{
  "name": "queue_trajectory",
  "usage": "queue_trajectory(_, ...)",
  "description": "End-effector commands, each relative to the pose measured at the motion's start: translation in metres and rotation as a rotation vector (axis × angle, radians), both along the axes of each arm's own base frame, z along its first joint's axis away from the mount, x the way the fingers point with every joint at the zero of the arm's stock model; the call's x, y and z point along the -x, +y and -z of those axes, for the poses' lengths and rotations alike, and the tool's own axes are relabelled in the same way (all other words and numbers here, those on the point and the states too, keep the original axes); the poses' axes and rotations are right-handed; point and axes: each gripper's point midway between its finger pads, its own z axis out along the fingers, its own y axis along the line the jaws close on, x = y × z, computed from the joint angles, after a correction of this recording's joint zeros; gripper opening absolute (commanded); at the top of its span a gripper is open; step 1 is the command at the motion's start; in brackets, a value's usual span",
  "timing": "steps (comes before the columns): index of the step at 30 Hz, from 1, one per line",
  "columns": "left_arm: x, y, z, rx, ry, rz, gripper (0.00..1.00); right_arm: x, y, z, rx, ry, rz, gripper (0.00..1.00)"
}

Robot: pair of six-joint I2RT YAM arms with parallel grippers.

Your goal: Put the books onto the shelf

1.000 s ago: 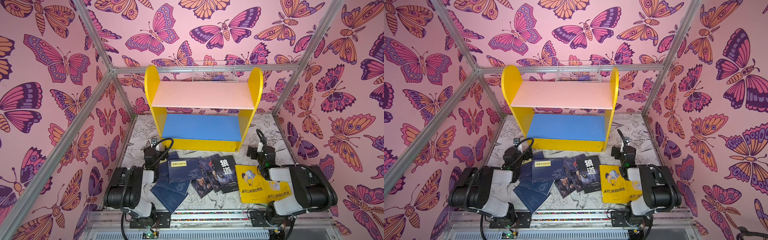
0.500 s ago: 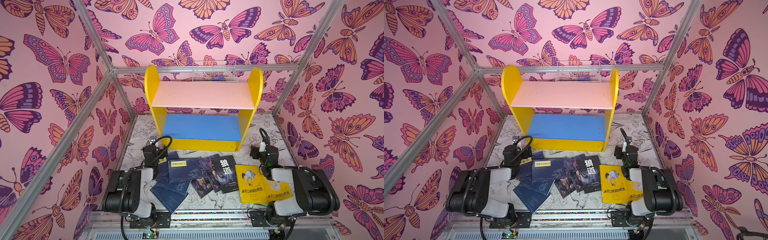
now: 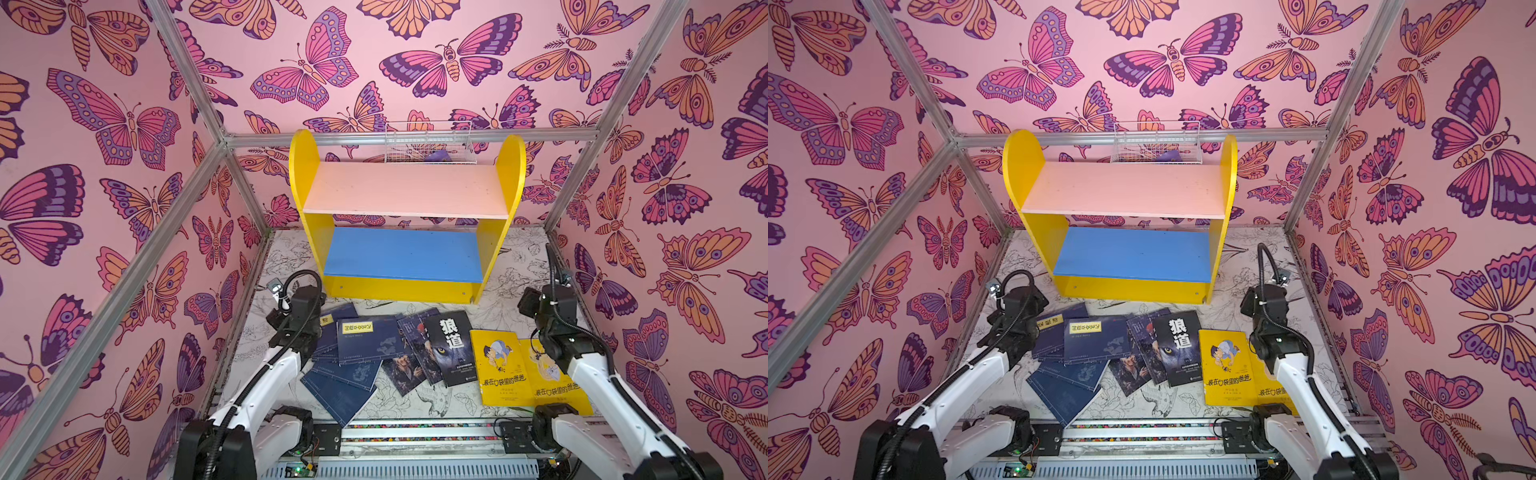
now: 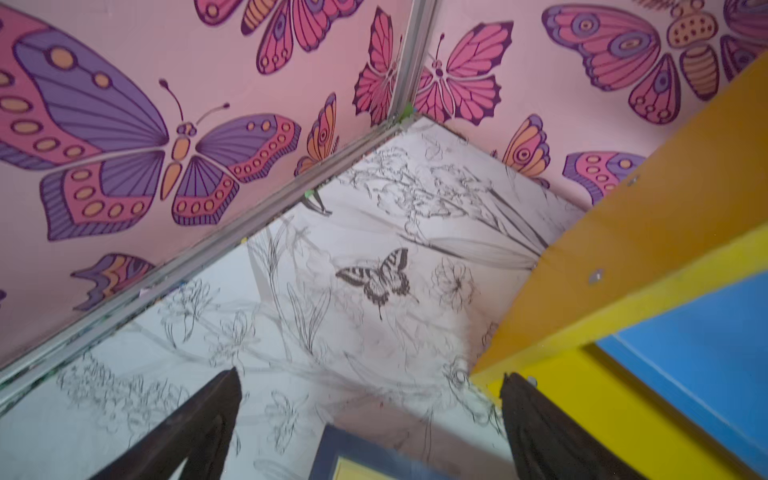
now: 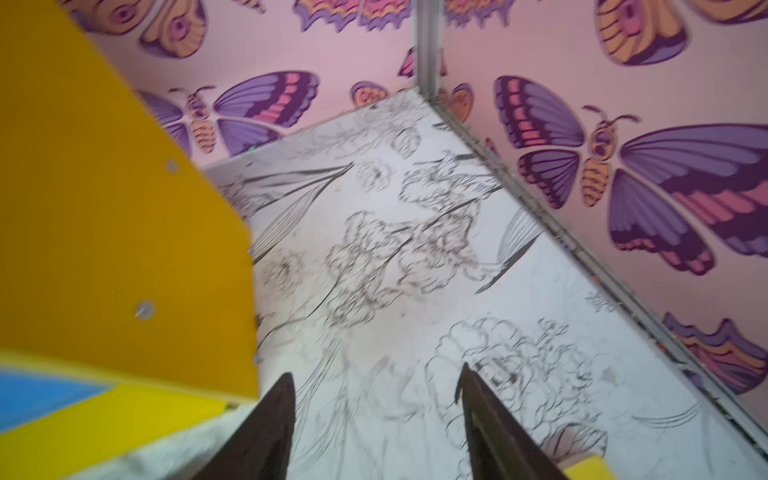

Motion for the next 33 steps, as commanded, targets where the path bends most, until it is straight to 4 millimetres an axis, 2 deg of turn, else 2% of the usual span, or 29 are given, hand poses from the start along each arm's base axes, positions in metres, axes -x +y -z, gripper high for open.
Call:
queue_trajectory(1,0.035,-0.016,0.015,0.029,0.118,-0.008,0.99,0.037,0.036,0.031,0.005,0.146,-0.087,0.65)
queue_trajectory(4,0.043,-0.05,0.018,0.067,0.121,0.12,0.99,0.052,0.077,0.041,0.017,0.203,-0.21,0.67)
queue_trajectory(8,0.046,-0.102,0.025,0.128,0.16,0.339,0.99,0.071,0.109,0.063,0.062,0.329,-0.313,0.7)
queue_trajectory(14,0.041,-0.191,0.018,0.095,0.19,0.732,0.99,0.094,0.134,0.094,0.143,0.488,-0.439,0.73)
queue_trajectory(19,0.04,-0.257,0.016,0.153,0.206,1.02,0.99,0.109,0.147,0.108,0.148,0.554,-0.544,0.75)
queue_trajectory(22,0.045,-0.294,0.018,0.18,0.232,1.204,0.99,0.113,0.144,0.113,0.147,0.58,-0.526,0.76)
queue_trajectory(25,0.053,-0.328,0.03,0.188,0.302,1.358,0.99,0.112,0.141,0.115,0.137,0.581,-0.485,0.76)
queue_trajectory(30,0.062,-0.364,0.043,0.162,0.366,1.497,0.99,0.108,0.137,0.12,0.157,0.588,-0.459,0.77)
queue_trajectory(33,0.061,-0.375,0.057,0.159,0.423,1.52,0.99,0.107,0.139,0.125,0.142,0.606,-0.462,0.77)
